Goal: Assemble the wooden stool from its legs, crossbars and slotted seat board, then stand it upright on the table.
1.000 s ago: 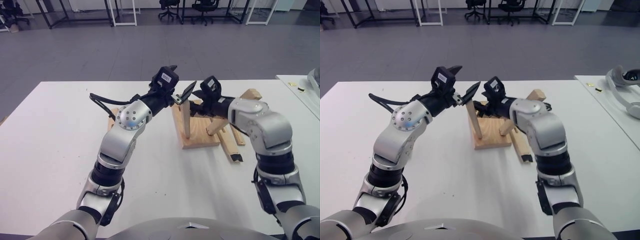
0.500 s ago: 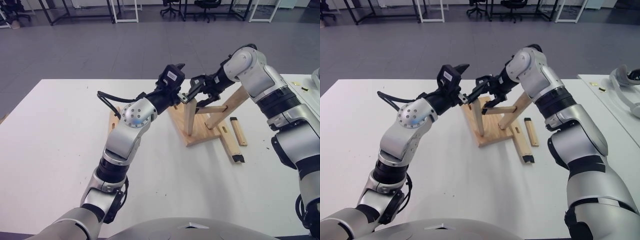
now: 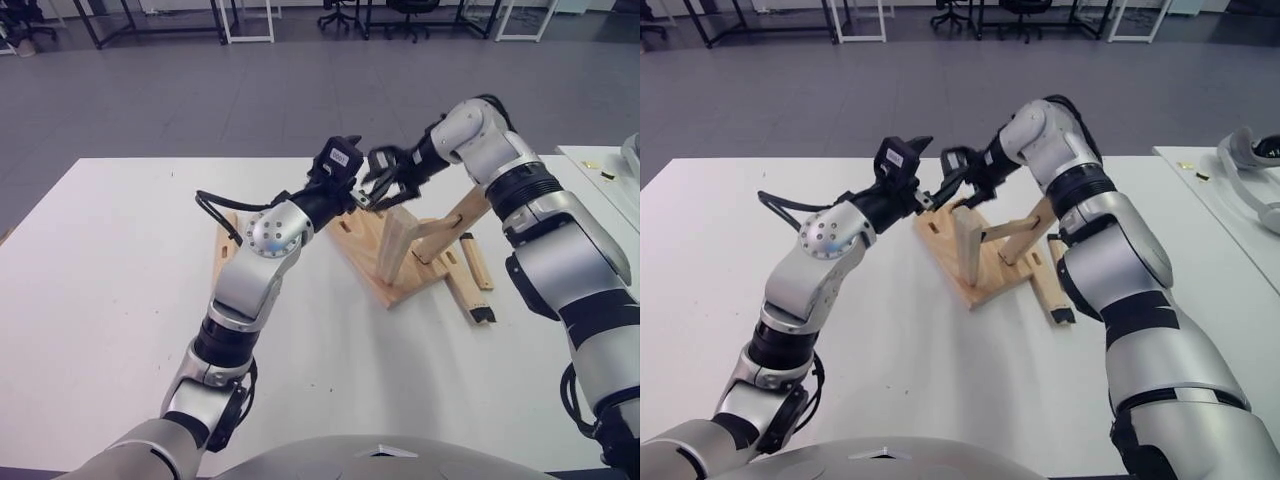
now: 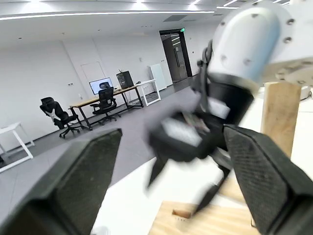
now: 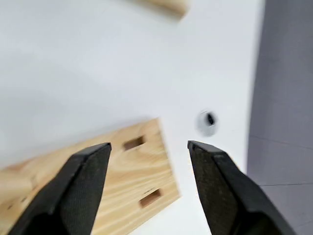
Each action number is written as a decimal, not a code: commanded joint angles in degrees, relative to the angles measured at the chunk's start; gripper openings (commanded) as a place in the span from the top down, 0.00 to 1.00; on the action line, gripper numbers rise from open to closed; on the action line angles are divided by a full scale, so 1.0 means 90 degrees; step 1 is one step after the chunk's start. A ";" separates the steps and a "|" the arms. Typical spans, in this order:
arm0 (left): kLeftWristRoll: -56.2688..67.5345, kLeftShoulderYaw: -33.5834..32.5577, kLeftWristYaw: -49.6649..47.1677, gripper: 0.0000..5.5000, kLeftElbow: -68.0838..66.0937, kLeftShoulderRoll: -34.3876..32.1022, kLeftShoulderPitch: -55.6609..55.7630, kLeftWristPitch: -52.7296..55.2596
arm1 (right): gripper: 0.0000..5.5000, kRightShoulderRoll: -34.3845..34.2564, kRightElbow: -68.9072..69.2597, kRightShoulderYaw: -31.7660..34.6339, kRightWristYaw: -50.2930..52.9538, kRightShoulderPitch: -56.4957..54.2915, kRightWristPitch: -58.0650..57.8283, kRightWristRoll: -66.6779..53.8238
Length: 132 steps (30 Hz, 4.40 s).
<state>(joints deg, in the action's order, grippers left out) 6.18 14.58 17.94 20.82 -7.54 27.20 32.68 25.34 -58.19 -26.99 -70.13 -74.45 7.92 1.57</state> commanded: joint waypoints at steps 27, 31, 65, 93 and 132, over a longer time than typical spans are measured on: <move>0.1451 0.0042 0.0400 0.31 0.2569 -0.0597 -0.1074 0.1255 | 0.47 0.0305 0.6108 0.3300 0.3706 0.6735 -0.2778 -0.1186; 0.1059 -0.0654 0.0866 0.31 0.1948 -0.1649 -0.1269 0.0489 | 0.47 0.0569 0.6657 0.3467 0.3740 0.7209 -0.2785 -0.1070; 0.1477 -0.1445 0.0839 0.31 0.1213 -0.1842 -0.0998 -0.0370 | 0.66 0.0133 0.3550 -0.1023 -0.2318 0.0397 -0.2927 0.0261; 0.0857 -0.0917 0.0857 0.31 0.0864 -0.2400 -0.1304 -0.0090 | 0.92 0.0737 0.3985 -0.1502 -0.2484 0.1078 -0.2155 0.0250; 0.1181 -0.0822 0.0363 0.31 0.1669 -0.1830 -0.1336 0.0554 | 0.37 -0.2037 0.8893 0.2553 0.4205 0.3890 -0.7204 0.1060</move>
<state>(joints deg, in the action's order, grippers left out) 16.37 5.31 20.68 37.37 -23.77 17.24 33.67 13.01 15.66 -7.97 -40.23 -42.28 -50.45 9.63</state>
